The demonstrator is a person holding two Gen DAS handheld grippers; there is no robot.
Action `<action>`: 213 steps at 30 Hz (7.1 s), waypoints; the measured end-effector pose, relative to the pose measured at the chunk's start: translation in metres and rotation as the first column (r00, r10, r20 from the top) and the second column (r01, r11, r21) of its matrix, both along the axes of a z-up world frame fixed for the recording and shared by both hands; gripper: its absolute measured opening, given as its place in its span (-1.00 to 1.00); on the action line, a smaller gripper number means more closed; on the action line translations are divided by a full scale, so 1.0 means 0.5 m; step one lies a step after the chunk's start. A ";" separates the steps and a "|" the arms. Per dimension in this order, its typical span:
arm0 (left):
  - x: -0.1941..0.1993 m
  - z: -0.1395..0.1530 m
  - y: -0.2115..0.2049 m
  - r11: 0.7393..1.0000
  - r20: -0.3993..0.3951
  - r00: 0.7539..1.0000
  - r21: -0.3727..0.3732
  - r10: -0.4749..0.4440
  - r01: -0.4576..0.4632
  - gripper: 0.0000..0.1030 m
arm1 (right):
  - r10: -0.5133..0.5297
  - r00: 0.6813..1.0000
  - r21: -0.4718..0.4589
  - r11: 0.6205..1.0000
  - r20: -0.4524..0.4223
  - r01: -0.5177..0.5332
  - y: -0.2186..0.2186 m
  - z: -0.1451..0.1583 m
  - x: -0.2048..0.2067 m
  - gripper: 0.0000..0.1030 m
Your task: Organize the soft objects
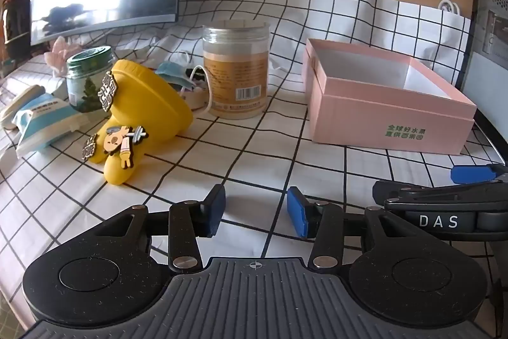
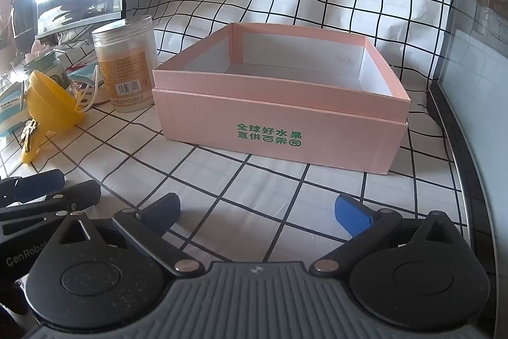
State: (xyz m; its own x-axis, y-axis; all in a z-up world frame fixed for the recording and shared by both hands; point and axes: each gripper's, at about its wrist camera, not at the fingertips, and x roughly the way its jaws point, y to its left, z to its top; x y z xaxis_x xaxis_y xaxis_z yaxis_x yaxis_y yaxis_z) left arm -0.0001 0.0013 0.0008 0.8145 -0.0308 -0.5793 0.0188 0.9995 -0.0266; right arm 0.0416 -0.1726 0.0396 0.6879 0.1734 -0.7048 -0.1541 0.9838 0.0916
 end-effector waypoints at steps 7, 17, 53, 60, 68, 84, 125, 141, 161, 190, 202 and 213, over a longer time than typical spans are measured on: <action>0.000 0.001 0.003 1.000 0.000 1.000 0.005 -0.001 0.001 -0.08 | 0.000 1.000 0.000 1.000 0.001 0.000 0.000 0.000 0.000 1.00; 0.000 0.000 -0.001 1.000 0.000 1.000 0.010 0.000 0.000 -0.08 | 0.000 1.000 0.000 1.000 0.001 0.000 0.000 0.000 0.000 1.00; -0.004 0.006 0.001 1.000 0.002 1.000 0.010 0.001 -0.001 -0.09 | 0.000 1.000 -0.001 1.000 0.001 0.000 0.001 0.000 0.000 1.00; -0.004 0.006 0.001 1.000 0.002 1.000 0.010 0.001 -0.001 -0.09 | 0.000 1.000 -0.001 1.000 0.001 0.000 0.001 0.000 0.000 1.00; -0.003 0.006 0.000 1.000 0.002 1.000 0.011 0.001 -0.001 -0.08 | 0.000 1.000 -0.001 1.000 0.001 0.000 0.001 0.000 0.000 1.00; -0.002 0.003 0.002 1.000 0.002 1.000 0.010 0.001 -0.001 -0.08 | 0.000 1.000 -0.001 1.000 0.001 0.000 0.001 0.000 0.000 1.00; 0.188 0.136 0.948 0.870 -0.100 0.992 -0.480 0.076 -0.115 -0.62 | 0.475 0.878 -0.081 0.875 -0.053 -0.478 0.844 0.251 0.202 -0.23; 0.294 -0.002 1.048 0.670 -0.262 0.964 -0.724 -0.049 -0.163 -0.23 | 0.456 0.874 -0.204 0.852 -0.165 -0.483 0.942 0.148 0.265 -0.33; 0.319 0.035 0.958 0.763 -0.261 0.954 -0.644 -0.145 -0.060 -0.03 | 0.514 0.832 -0.102 0.834 -0.211 -0.541 0.915 0.136 0.258 -0.56; 0.210 0.199 0.904 0.924 -0.185 0.982 -0.380 -0.040 -0.034 -0.10 | 0.568 0.811 0.120 0.823 -0.139 -0.555 0.817 0.449 0.388 -0.76; 0.270 0.332 0.676 0.952 -0.109 0.984 -0.290 -0.138 0.102 -0.10 | 0.362 0.932 0.077 0.929 0.014 -0.362 0.433 0.563 0.291 -0.76; 0.336 0.363 0.320 0.849 -0.120 0.882 -0.357 -0.455 0.389 -0.09 | -0.065 0.997 0.052 0.997 0.049 0.062 0.063 0.487 0.237 -0.76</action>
